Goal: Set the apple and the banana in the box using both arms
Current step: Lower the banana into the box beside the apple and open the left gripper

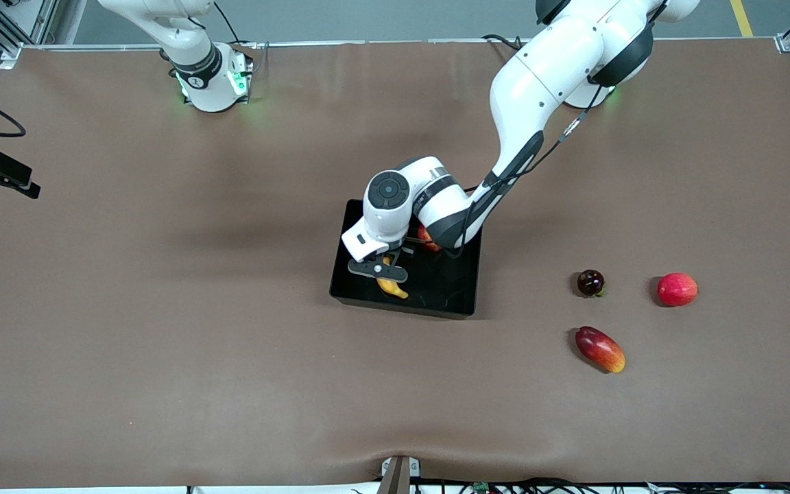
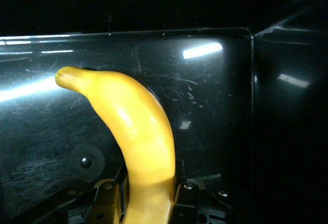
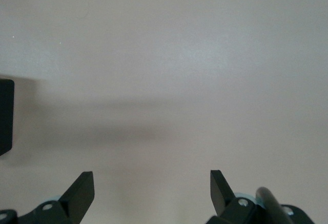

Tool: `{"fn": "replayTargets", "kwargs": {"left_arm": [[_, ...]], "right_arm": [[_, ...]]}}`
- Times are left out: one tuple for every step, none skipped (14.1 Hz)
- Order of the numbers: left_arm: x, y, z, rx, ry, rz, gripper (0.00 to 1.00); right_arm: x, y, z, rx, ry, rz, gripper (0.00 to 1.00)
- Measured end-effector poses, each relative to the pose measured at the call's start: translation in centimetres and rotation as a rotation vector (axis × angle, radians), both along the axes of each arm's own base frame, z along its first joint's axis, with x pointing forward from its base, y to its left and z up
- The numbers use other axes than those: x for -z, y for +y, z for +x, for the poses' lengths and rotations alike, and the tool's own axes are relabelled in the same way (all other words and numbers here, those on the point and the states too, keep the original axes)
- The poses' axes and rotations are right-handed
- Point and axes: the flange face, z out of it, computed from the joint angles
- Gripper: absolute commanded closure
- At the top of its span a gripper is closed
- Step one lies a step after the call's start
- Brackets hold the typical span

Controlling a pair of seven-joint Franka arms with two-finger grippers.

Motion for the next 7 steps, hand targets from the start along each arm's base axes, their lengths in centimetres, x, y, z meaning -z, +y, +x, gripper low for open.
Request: {"fn": "replayTargets", "kwargs": {"left_arm": [[0.2,0.0,0.0,-0.004,0.002,0.001,0.63],[0.2,0.1,0.0,-0.009,0.003,0.002,0.16],[0.2,0.1,0.0,-0.013,0.003,0.002,0.0],[0.2,0.1,0.0,-0.015,0.002,0.001,0.0],[0.0,0.0,0.2,-0.017,-0.001,-0.002,0.0],[-0.4,0.0,0.4,-0.02,-0.007,-0.008,0.0],[-1.1,0.0,0.8,-0.025,-0.018,-0.016,0.0]], "right_arm": [[0.0,0.0,0.0,-0.001,0.0,0.0,0.0],[0.0,0.1,0.0,-0.001,0.0,0.0,0.0],[0.0,0.1,0.0,-0.001,0.0,0.0,0.0],[0.0,0.1,0.0,-0.002,-0.001,0.0,0.0],[-0.2,0.1,0.0,-0.002,-0.003,0.0,0.0],[-0.3,0.1,0.0,-0.002,-0.007,-0.001,0.0],[-0.5,0.1,0.0,-0.002,-0.008,-0.001,0.0]]}}
